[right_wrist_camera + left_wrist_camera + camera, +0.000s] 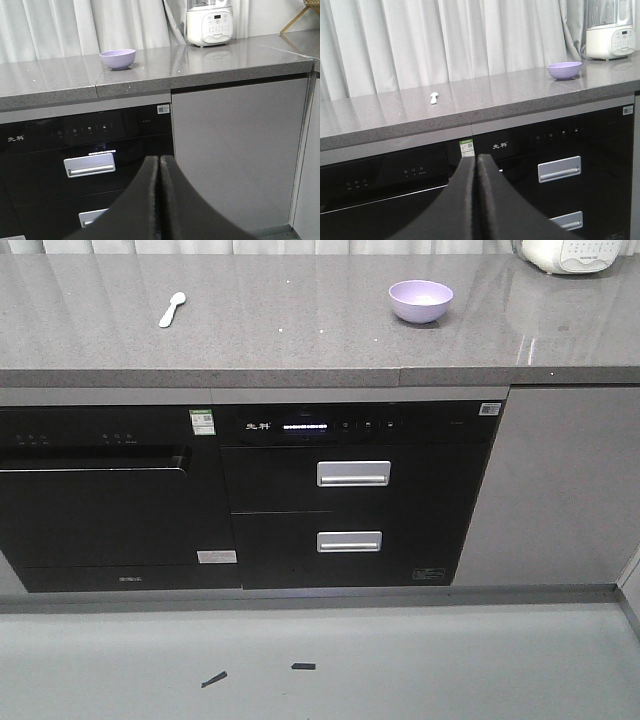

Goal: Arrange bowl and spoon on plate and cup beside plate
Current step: 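Continue driving forward to approach the counter edge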

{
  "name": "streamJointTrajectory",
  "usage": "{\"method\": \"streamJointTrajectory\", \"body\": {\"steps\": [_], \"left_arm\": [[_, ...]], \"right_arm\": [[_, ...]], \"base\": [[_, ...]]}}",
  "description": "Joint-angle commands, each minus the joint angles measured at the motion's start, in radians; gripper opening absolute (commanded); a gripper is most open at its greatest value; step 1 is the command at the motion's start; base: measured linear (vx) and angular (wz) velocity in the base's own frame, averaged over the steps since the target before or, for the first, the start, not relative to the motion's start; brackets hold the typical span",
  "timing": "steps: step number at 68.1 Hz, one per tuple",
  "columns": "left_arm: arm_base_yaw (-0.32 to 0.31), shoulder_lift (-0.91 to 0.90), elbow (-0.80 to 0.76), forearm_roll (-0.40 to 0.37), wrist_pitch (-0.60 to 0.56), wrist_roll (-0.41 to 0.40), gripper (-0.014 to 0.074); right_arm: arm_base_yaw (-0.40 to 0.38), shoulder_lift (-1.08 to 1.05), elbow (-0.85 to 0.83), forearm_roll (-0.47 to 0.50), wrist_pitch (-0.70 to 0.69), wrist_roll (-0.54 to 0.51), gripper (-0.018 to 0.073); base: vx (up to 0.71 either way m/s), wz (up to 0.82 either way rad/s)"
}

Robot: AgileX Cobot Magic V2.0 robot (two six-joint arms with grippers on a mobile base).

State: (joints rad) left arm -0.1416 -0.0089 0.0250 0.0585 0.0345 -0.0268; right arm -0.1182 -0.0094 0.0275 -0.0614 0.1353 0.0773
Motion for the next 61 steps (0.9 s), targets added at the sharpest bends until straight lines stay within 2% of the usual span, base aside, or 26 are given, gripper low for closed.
{"method": "streamJointTrajectory", "body": {"steps": [1,61], "left_arm": [[-0.008,0.02,0.03,-0.002,-0.073,-0.009,-0.0006],[-0.008,0.02,0.03,-0.002,-0.073,-0.009,-0.0006]], "right_arm": [[-0.002,-0.012,0.016,-0.004,-0.075,-0.007,-0.0005],[-0.002,-0.012,0.016,-0.004,-0.075,-0.007,-0.0005]], "base": [[0.07,-0.01],[0.08,0.0]]}}
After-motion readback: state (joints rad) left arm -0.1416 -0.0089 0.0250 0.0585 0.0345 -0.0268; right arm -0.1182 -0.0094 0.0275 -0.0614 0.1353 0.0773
